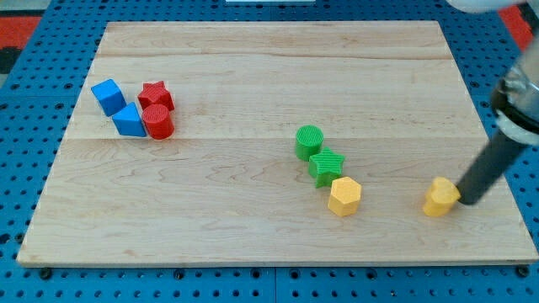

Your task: Make a group of green blocks and yellow blocks towards bottom center

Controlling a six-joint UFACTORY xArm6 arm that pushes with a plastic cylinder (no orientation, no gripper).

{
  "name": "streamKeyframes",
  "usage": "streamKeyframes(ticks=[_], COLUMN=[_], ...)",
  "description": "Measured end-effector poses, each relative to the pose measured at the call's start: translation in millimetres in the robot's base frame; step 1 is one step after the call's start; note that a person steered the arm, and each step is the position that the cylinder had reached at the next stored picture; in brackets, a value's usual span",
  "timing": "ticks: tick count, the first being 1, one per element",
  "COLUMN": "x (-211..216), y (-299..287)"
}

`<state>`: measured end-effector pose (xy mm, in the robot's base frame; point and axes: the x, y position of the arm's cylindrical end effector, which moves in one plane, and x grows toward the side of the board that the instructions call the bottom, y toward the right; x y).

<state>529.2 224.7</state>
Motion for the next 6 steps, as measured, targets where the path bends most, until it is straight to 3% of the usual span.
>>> streamKeyframes(ticks=[1,2,4,5,6], x=[-23,-32,-34,22,53], y=[-19,34,55,84,48])
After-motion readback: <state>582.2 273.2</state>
